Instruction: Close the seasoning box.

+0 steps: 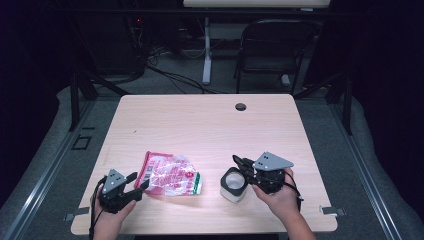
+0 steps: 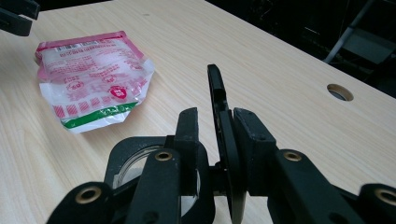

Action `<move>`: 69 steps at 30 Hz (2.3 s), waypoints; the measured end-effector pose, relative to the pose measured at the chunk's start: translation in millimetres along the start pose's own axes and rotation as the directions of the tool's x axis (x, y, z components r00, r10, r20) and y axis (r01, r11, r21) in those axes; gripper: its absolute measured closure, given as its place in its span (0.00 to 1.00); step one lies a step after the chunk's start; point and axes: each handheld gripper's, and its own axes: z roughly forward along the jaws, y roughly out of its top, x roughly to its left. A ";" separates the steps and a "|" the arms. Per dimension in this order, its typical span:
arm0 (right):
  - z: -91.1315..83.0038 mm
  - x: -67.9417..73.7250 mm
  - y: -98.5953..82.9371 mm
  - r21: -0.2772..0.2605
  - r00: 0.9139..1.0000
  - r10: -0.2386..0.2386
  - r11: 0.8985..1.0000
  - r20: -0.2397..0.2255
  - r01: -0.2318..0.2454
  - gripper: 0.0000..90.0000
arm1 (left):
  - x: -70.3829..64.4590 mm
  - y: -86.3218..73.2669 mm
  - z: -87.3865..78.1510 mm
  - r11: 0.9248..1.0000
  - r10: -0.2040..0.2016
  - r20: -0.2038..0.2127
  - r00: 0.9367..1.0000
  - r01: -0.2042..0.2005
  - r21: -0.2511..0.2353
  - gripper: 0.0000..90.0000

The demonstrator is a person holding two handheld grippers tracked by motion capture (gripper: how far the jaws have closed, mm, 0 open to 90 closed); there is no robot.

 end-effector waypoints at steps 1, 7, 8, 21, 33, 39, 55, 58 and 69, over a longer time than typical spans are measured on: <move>0.0 0.6 0.1 0.000 1.000 -0.003 1.000 0.001 0.003 0.80 | 0.2 0.0 0.0 1.000 0.003 0.000 1.000 -0.003 0.001 0.50; 0.5 4.9 0.6 0.006 0.999 -0.034 0.999 0.011 0.034 0.79 | -0.6 -0.1 0.3 1.000 0.000 0.003 1.000 0.000 0.003 0.50; 0.6 5.7 0.8 0.007 0.999 -0.041 0.999 0.016 0.041 0.80 | -0.6 -0.1 0.4 1.000 0.000 0.004 1.000 0.000 0.002 0.50; -8.9 6.9 8.9 0.030 0.995 -0.091 0.996 0.046 0.089 0.86 | -2.2 0.0 -0.3 1.000 0.008 -0.001 1.000 -0.008 0.005 0.50; -11.8 22.3 1.9 0.063 0.979 -0.193 0.980 0.068 0.189 0.87 | -2.2 -0.5 -0.3 1.000 0.001 -0.002 1.000 -0.001 0.004 0.50; -11.7 27.4 0.1 0.061 0.977 -0.207 0.977 0.057 0.204 0.86 | -2.6 -0.5 0.3 1.000 0.007 -0.002 1.000 -0.007 0.006 0.50; -11.9 36.6 -5.9 0.064 0.973 -0.229 0.972 0.042 0.226 0.81 | -3.7 -0.8 1.1 1.000 0.004 0.001 1.000 -0.004 0.008 0.50; -10.8 39.3 -6.9 0.070 0.971 -0.238 0.969 0.038 0.235 0.80 | -4.0 -0.8 1.5 1.000 0.004 0.002 1.000 -0.004 0.006 0.50; -9.1 44.0 -9.6 0.064 0.968 -0.251 0.966 0.027 0.249 0.78 | -4.5 -1.0 2.5 1.000 0.006 0.002 1.000 -0.006 0.007 0.50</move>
